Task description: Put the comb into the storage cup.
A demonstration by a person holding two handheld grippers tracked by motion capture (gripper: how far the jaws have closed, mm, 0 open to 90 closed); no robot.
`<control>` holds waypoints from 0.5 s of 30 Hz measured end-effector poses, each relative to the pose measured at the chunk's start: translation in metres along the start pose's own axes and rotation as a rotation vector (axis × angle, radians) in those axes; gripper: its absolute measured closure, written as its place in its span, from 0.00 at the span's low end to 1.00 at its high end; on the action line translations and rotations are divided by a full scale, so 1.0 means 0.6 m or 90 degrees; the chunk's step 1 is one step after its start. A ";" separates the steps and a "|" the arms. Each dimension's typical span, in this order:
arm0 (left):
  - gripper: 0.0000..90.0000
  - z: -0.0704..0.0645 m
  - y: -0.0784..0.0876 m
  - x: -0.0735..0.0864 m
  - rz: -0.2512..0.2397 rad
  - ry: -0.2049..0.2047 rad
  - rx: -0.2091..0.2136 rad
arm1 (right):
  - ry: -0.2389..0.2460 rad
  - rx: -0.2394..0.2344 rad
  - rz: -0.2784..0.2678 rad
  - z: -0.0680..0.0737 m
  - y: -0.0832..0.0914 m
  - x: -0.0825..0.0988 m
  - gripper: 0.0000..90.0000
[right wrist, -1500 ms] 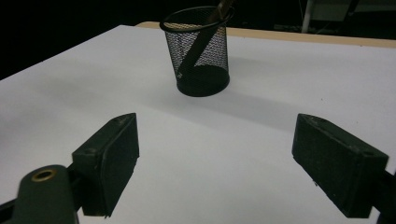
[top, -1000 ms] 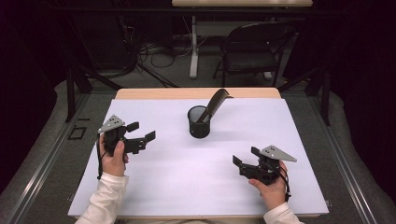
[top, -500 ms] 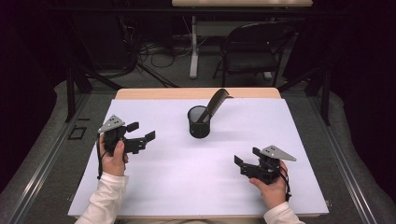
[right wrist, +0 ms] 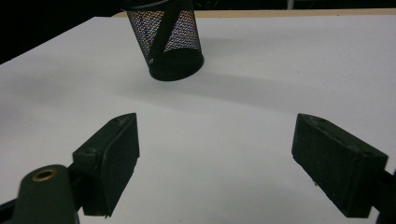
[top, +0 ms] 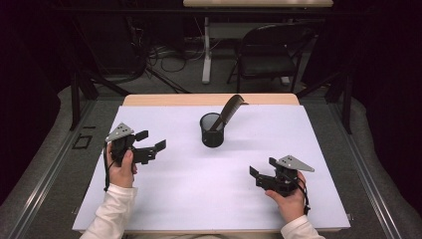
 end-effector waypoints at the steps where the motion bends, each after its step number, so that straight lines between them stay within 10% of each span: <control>1: 0.17 0.000 0.000 0.000 0.000 0.000 0.000 | -0.001 0.000 0.000 0.000 0.000 0.000 0.17; 15: 0.17 -0.001 -0.001 0.000 0.000 0.000 0.002 | -0.002 0.001 0.006 -0.003 0.000 0.003 0.17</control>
Point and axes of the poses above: each handheld gripper's, and its own axes: y roughly backward along the jaws, x roughly out of its underside, z roughly to its left, the point moved 10 cm from there along -y, roughly forward along the jaws, and after that the axes turned 9 degrees about -x, right-handed, at the moved point
